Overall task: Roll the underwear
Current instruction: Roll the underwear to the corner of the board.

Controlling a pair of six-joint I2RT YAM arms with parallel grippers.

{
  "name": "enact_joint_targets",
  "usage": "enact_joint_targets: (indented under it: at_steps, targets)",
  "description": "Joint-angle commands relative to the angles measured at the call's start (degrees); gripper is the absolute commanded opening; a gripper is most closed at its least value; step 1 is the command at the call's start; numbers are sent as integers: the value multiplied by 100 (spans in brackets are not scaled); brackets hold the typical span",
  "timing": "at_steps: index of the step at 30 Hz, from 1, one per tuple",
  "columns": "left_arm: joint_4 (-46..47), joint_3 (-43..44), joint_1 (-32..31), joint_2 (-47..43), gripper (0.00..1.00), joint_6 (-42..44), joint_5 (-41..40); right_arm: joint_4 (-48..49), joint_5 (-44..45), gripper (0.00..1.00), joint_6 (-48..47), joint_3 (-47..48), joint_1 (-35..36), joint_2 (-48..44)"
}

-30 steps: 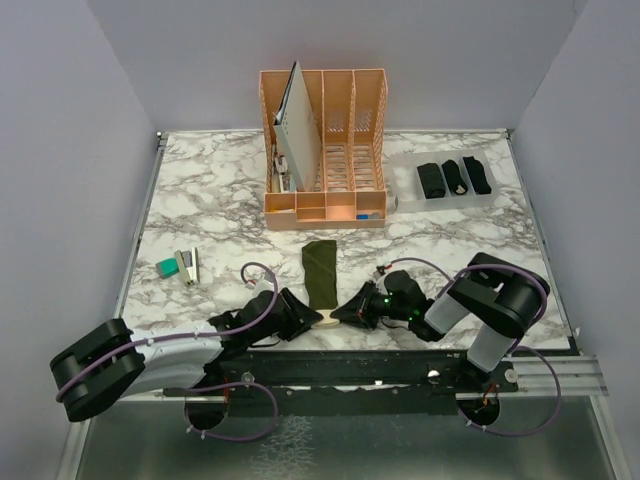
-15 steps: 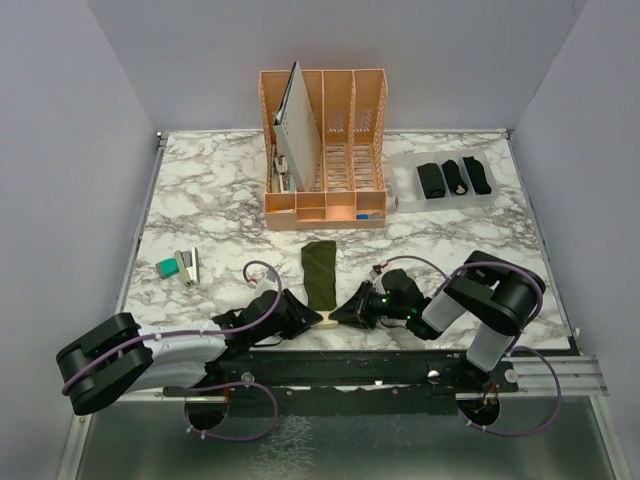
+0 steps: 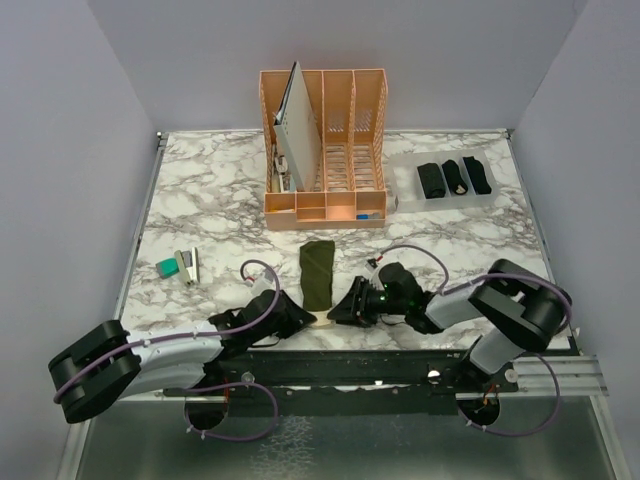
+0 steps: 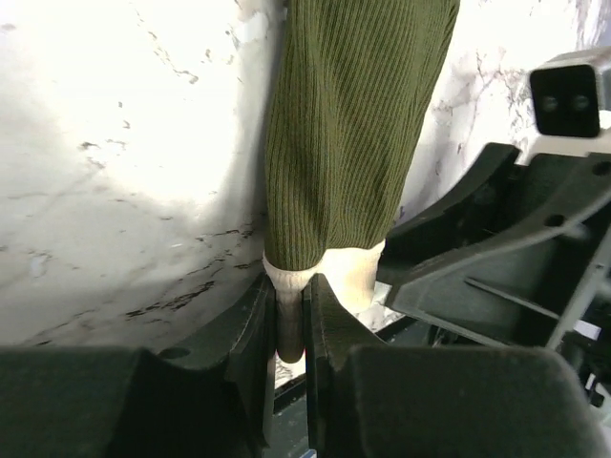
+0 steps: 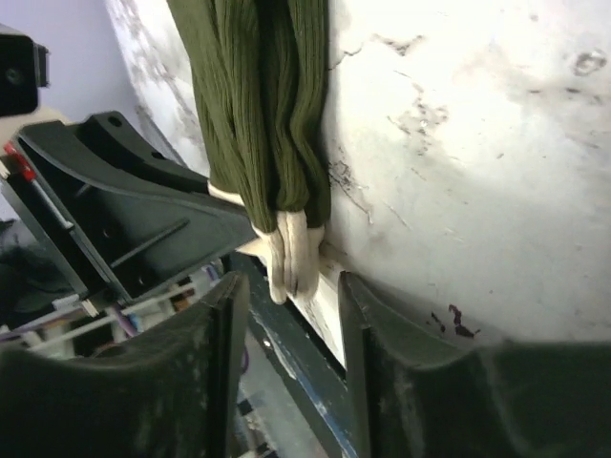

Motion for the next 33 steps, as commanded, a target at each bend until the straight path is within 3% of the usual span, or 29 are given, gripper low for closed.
enact_joint_targets:
  at_steps: [1,4,8,13,17,20,24,27,33]
  targets:
    - [-1411,138,149,-330,8,414,-438,-2006,446,50,-1504,448,39,-603]
    - [-1843,367,377,-331,8,771,-194,-3025,889,54,-2343,817,33,-920]
    - [-2050,587,786,-267,6,1396,340,-3102,1199,57,-3209,831,38,-1268]
    - [-2118,701,1191,-270,4,1994,1282,-2146,2003,57,-4886,416,498,-2223]
    - [-2151,821,1377,-207,4,2358,1919,-806,2299,57,-7015,-118,1092,-2743]
    - [-2150,947,1482,-46,4,2669,2419,-564,1931,57,-8848,-197,1525,-2660]
    - [-2349,1209,1642,308,3,3157,2909,-911,2330,55,-10267,101,2033,-2019]
    - [-2474,1290,1918,597,2,3291,3167,-1285,2571,53,-10919,349,2400,-1643]
    - [-2132,1254,2691,1107,0,3454,3929,-888,2933,52,-11722,103,2935,-1613]
